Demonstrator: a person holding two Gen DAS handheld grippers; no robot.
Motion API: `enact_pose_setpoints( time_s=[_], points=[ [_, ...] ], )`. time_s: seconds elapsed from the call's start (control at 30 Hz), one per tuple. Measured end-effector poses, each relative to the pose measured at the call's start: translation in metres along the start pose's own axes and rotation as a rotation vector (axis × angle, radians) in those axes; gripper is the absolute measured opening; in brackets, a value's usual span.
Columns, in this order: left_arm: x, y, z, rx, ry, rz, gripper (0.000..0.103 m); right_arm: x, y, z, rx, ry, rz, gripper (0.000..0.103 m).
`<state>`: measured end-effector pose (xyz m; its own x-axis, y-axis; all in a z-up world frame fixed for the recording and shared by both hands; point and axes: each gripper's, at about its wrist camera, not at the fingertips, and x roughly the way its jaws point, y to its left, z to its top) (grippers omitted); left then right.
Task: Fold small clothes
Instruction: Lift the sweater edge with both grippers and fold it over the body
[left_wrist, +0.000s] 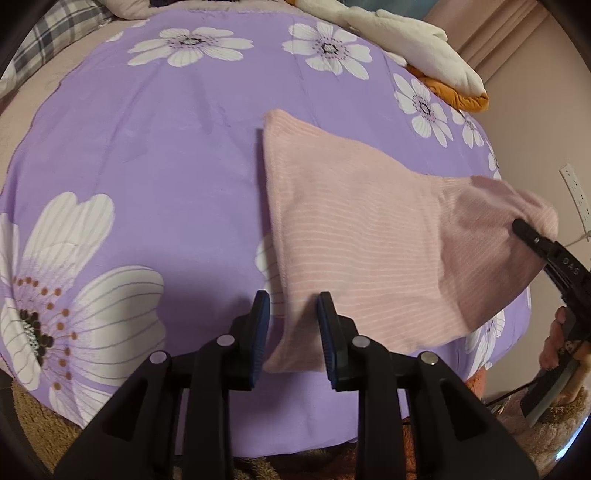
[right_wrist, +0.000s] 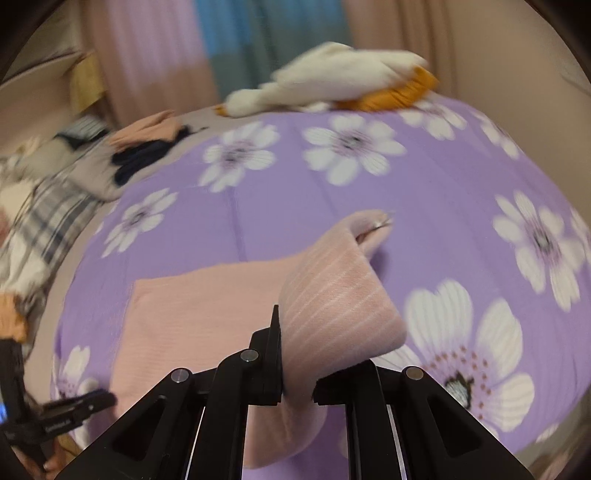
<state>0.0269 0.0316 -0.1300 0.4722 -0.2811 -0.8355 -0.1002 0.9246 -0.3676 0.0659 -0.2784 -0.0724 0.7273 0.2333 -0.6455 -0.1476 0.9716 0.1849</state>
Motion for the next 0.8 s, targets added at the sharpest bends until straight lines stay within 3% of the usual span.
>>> enact_pose_setpoints(
  time_s=[0.13,0.33,0.5,0.63,0.8],
  points=[
    [-0.007,0.008,0.001,-0.017,-0.025,0.017,0.027,0.000,0.039,0.002,-0.129,-0.003,0.055,0.012],
    [-0.013,0.016,-0.001,-0.042,-0.037,0.020,0.027,0.021,0.081,-0.012,-0.236,0.060,0.138,0.012],
    [-0.014,0.019,-0.001,-0.051,-0.034,0.028,0.027,0.050,0.102,-0.033,-0.277,0.181,0.193,0.012],
    [-0.013,0.019,-0.001,-0.052,-0.029,0.034,0.029,0.068,0.111,-0.052,-0.295,0.263,0.190,0.013],
    [-0.013,0.017,-0.001,-0.046,-0.028,0.035,0.033,0.077,0.107,-0.060,-0.273,0.302,0.205,0.013]
  ],
)
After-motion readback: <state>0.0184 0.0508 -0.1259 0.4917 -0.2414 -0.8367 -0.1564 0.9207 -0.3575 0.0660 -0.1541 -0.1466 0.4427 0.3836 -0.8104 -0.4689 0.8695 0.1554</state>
